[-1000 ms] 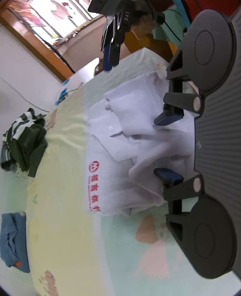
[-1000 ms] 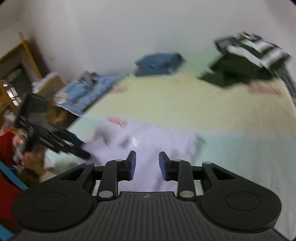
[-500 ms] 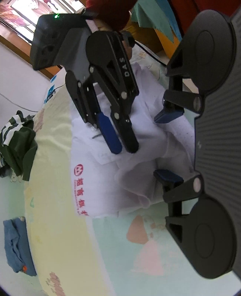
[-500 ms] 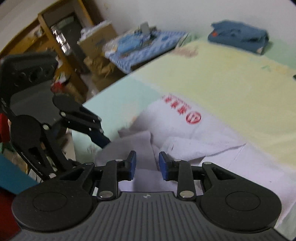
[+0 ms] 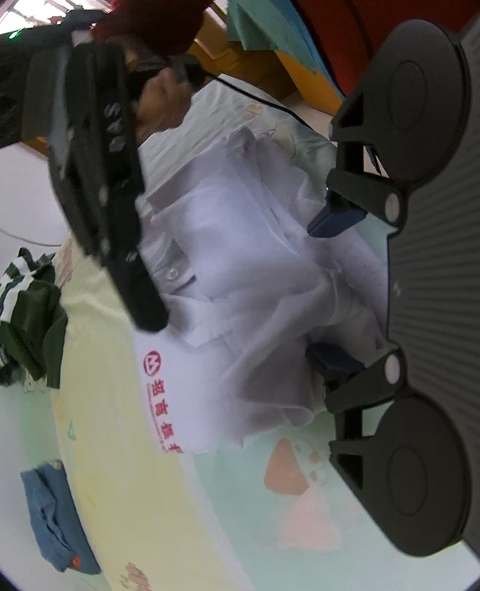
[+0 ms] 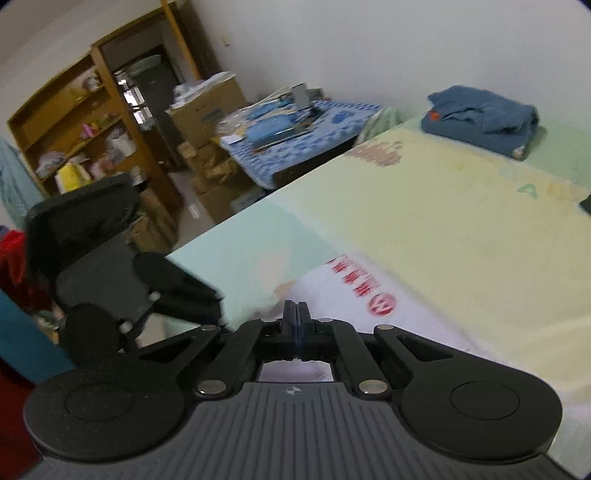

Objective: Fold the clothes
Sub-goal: 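Smooth the folded white shirt with the right gripper while the left gripper holds it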

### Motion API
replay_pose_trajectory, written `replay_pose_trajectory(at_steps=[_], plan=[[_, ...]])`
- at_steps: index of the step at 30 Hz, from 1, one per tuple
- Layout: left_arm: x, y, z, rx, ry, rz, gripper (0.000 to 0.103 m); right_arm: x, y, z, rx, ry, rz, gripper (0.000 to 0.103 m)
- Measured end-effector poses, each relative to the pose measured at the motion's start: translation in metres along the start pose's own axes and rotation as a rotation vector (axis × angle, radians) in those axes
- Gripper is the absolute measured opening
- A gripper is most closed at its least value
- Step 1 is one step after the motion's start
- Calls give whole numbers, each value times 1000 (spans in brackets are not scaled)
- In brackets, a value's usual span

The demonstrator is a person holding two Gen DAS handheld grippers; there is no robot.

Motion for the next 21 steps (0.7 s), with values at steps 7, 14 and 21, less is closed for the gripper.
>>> replay_pose_trajectory(at_steps=[7, 14, 21], plan=[[-1, -2, -2, 4, -14, 3, 68, 8, -6, -1, -25, -10, -49, 21], [2, -1, 2, 41, -1, -1, 70, 18, -19, -4, -64, -9, -125, 24], [2, -3, 5, 65, 7, 1, 73, 8, -14, -6, -99, -31, -93, 4]])
Point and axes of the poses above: each gripper's, at about its wrist camera, not at the fingertips, and x roughly the way its jaws point, z to its right, y to its top, the point moved 2 cm from there along x, roughly the way its jaws point, and after that the axes turned 12 degrees about y, right-handed, at the moved point
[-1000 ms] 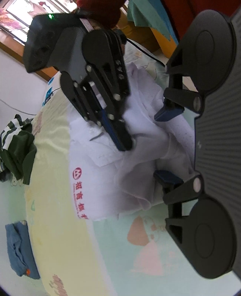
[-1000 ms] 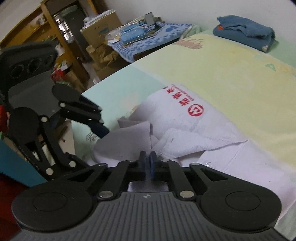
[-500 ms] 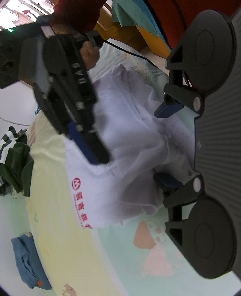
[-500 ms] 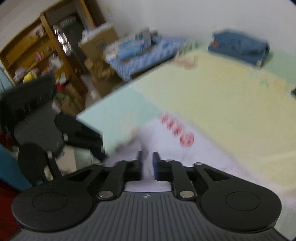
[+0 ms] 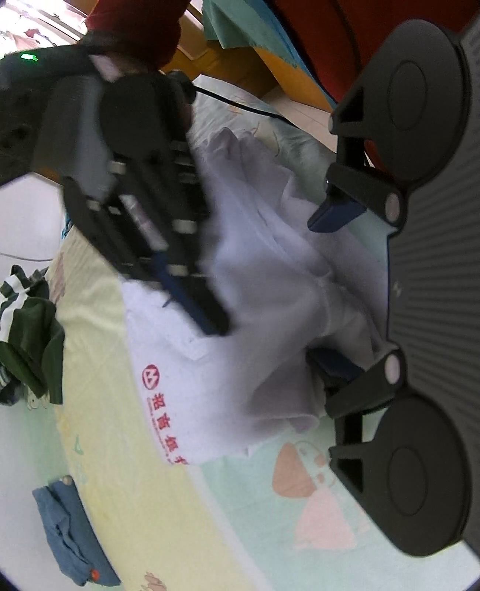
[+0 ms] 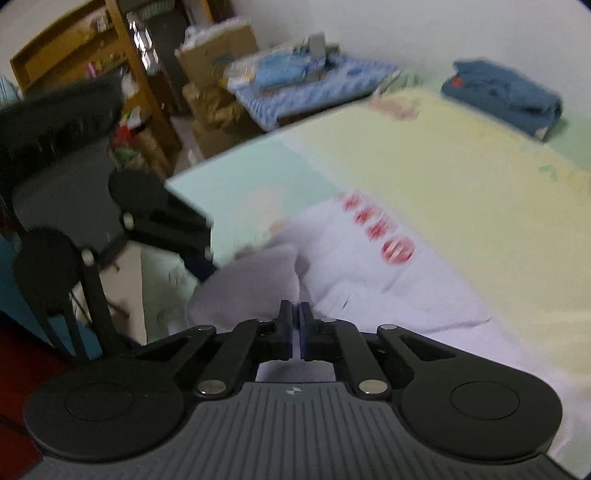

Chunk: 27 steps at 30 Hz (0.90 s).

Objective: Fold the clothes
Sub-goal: 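Smooth the folded white shirt with the right gripper while the left gripper holds it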

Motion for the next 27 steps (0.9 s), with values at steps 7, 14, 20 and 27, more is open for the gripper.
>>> replay_pose_trajectory(at_steps=[7, 14, 20, 27], plan=[[1, 0, 4, 32, 3, -6, 76, 15, 18, 5, -84, -63, 37, 4], [-6, -6, 4, 23, -5, -8, 76, -8, 0, 20, 57, -139, 135, 16], [-9, -1, -1, -19, -26, -9, 76, -96, -47, 19, 335, -221, 257, 28], [-11, 18, -20, -136, -113, -37, 80, -119, -109, -19, 520, -227, 224, 39]])
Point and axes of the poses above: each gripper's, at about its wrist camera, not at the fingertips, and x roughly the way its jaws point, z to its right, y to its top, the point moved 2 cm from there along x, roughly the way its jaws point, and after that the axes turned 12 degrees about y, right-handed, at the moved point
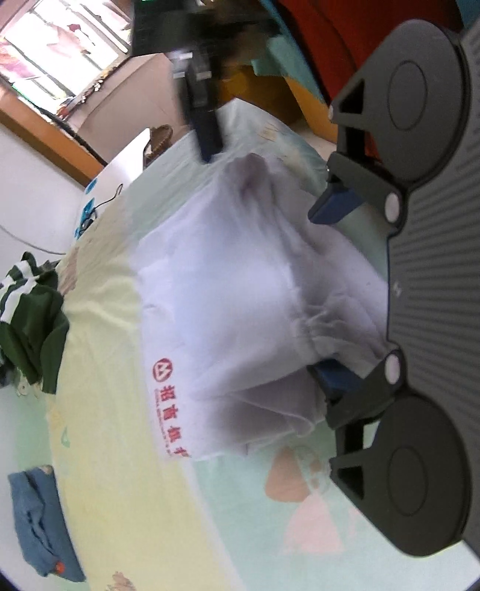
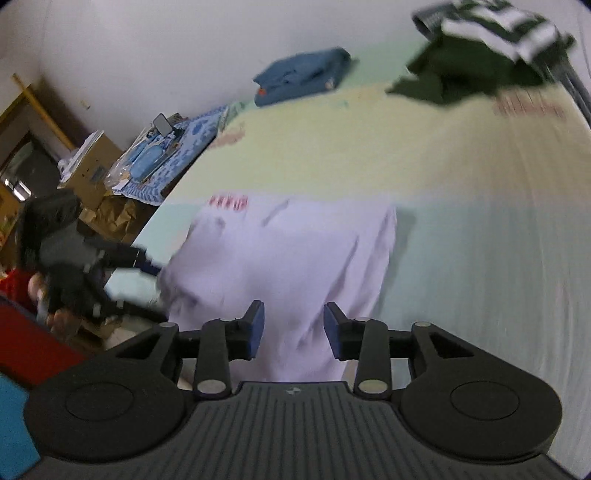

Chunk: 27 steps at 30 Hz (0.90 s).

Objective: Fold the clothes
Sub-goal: 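Smooth the folded white shirt with the right gripper while the left gripper holds it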

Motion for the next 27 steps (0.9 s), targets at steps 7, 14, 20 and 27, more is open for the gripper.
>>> replay_pose_trajectory(at_steps=[7, 14, 20, 27], plan=[[1, 14, -11, -101, -31, -19, 81, 15, -21, -5, -30, -52, 32, 39], [13, 10, -21, -222, 13, -23, 52, 23, -24, 0, -74, -62, 25, 16], [-3, -2, -17, -242, 2, 58, 18, 11, -20, -3, -142, -4, -28, 8], [3, -4, -5, -175, 58, 60, 20, 8, -24, 1, -190, 1, -87, 7]])
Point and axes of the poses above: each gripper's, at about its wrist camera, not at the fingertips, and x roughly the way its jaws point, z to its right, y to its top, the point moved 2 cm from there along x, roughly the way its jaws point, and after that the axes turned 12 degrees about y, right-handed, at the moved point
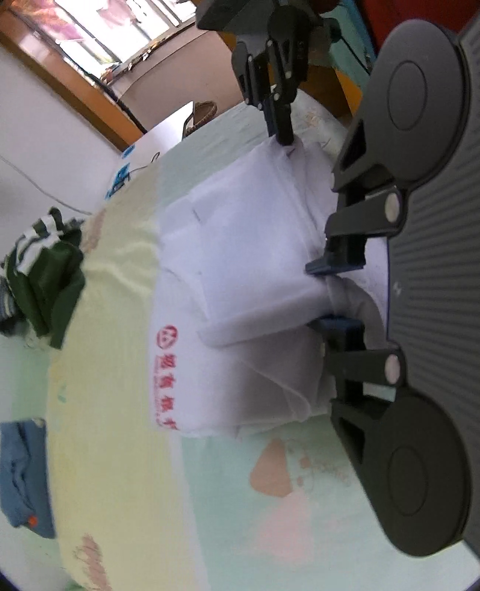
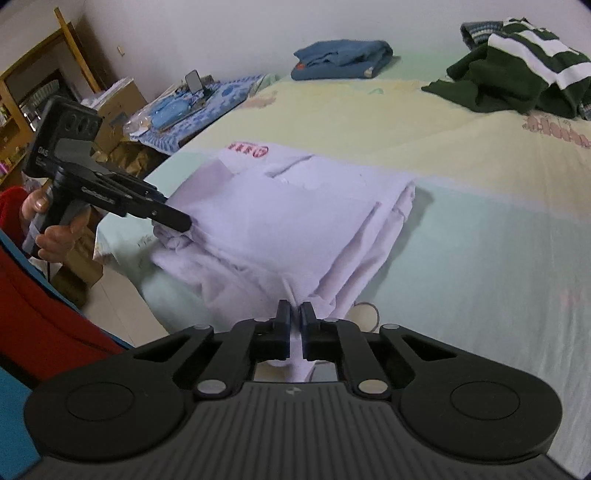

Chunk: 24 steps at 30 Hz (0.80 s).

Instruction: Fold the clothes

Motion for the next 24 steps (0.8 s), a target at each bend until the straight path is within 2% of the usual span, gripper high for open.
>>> replay_pose_trajectory(at_steps=[2, 3, 4, 6, 7, 9, 11, 12, 13, 14, 16, 21, 22, 24], plan=[[-4, 5, 0, -10, 5, 5, 41, 1, 3, -1, -2, 9, 9, 13], [-7, 8, 1, -10, 10, 10, 60, 0, 4, -1, 9, 24, 14, 18], [-10, 10, 2, -13, 7, 21, 70, -1, 6, -1, 21, 38, 18, 19], [-15, 17, 2, -21, -5, 36, 73, -6, 8, 2, 61, 57, 48, 23], [-13, 20, 2, -25, -2, 29, 75, -7, 9, 4, 83, 60, 61, 30], [-8, 25, 1, -34, 12, 12, 75, -8, 11, 9, 127, 63, 85, 33], [3, 27, 0, -48, 28, -16, 66, -7, 12, 11, 152, 59, 102, 33], [9, 27, -1, -55, 36, -31, 54, -6, 12, 11, 151, 53, 106, 33], [13, 28, 1, -45, 60, -21, 36, -5, 13, 11, 148, 51, 109, 33], [10, 29, 2, -38, 70, 1, 27, -5, 13, 10, 139, 49, 108, 33], [1, 28, 3, -31, 72, 47, 2, -4, 11, 8, 126, 44, 105, 33], [-30, 19, 12, -1, 46, 149, 0, -5, 8, 9, 126, 30, 107, 33], [-36, 16, 14, 4, 29, 165, 0, -6, 8, 10, 130, 29, 110, 33], [-48, 10, 15, -17, -51, 201, 0, -7, 9, 12, 139, 27, 116, 33]])
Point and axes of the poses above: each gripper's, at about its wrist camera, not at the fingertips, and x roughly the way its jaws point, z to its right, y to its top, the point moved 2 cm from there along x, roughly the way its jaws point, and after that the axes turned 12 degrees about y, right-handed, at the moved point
